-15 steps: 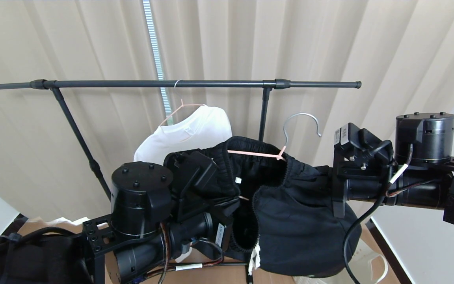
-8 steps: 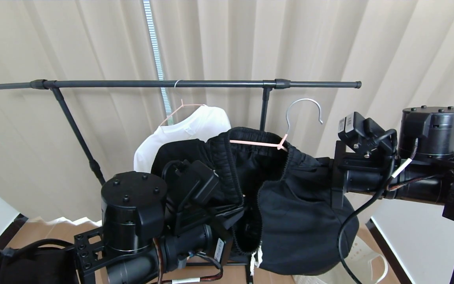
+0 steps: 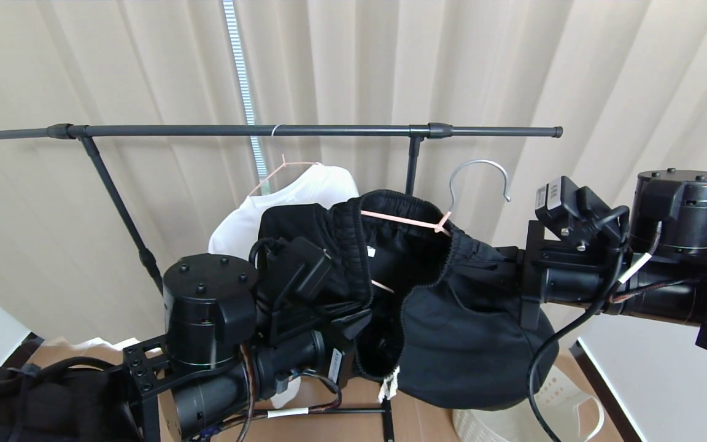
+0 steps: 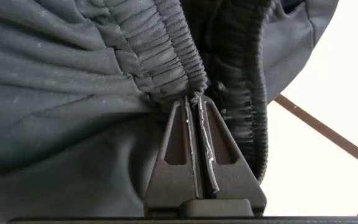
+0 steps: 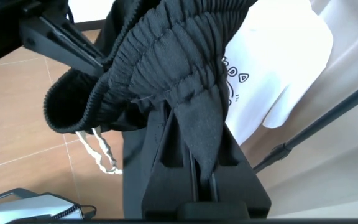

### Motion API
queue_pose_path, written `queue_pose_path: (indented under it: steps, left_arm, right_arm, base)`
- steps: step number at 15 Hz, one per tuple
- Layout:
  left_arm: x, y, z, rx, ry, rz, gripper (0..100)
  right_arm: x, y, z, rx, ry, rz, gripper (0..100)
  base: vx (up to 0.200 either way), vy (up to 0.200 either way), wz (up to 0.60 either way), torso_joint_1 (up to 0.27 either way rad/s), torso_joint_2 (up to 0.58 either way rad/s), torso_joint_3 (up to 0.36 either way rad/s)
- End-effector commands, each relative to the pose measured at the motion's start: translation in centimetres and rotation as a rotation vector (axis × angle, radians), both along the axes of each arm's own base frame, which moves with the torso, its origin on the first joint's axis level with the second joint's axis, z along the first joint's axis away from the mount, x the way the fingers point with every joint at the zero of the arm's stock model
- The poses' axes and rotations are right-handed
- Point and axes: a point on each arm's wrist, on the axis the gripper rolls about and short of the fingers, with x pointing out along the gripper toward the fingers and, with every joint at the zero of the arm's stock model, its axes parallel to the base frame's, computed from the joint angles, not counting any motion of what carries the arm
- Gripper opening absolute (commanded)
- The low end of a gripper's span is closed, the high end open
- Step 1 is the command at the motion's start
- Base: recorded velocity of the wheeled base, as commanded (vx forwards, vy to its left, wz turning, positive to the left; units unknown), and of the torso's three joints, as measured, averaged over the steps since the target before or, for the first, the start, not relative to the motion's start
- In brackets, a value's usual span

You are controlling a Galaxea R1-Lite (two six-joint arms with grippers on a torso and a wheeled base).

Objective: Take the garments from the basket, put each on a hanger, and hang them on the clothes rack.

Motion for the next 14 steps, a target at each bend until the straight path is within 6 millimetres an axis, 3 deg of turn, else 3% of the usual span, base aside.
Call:
queue_pose_path:
  steps: [1, 4, 8, 11, 14]
  left_arm:
    - [0.0, -0.2, -0.1, -0.005, -0.004, -0.006, 100]
    - [-0.6, -0.1, -0.1, -0.015, -0.020, -0.020, 100]
    - [-2.4, 1.9, 0.6, -0.064, -0.143, -0.027, 100]
    - [-3.1, 3.0, 2.2, -0.137, -0.235, 0.008, 100]
    - [-2.6, 5.1, 4.9, -0.120, -0.232, 0.083, 100]
  right_arm:
    - [-0.2, -0.1, 0.1, 0.001, -0.005, 0.002, 0]
    - [-0.2, -0.1, 0.1, 0.001, -0.005, 0.002, 0]
    - [-0.1, -0.1, 0.1, 0.001, -0.005, 0.001, 0]
    - [0.4, 0.0, -0.4, -0.001, -0.003, -0.002, 0]
    - [0.6, -0.6, -0.8, -0.007, -0.005, 0.012, 0]
  base:
    - [0.000, 0.000, 0.00, 0.000, 0.00, 0.000]
    - [0.000, 0.000, 0.00, 0.000, 0.00, 0.000]
    - [0.000, 0.000, 0.00, 0.000, 0.00, 0.000]
    - [0.000, 0.000, 0.00, 0.000, 0.00, 0.000]
    - [0.000, 0.000, 0.00, 0.000, 0.00, 0.000]
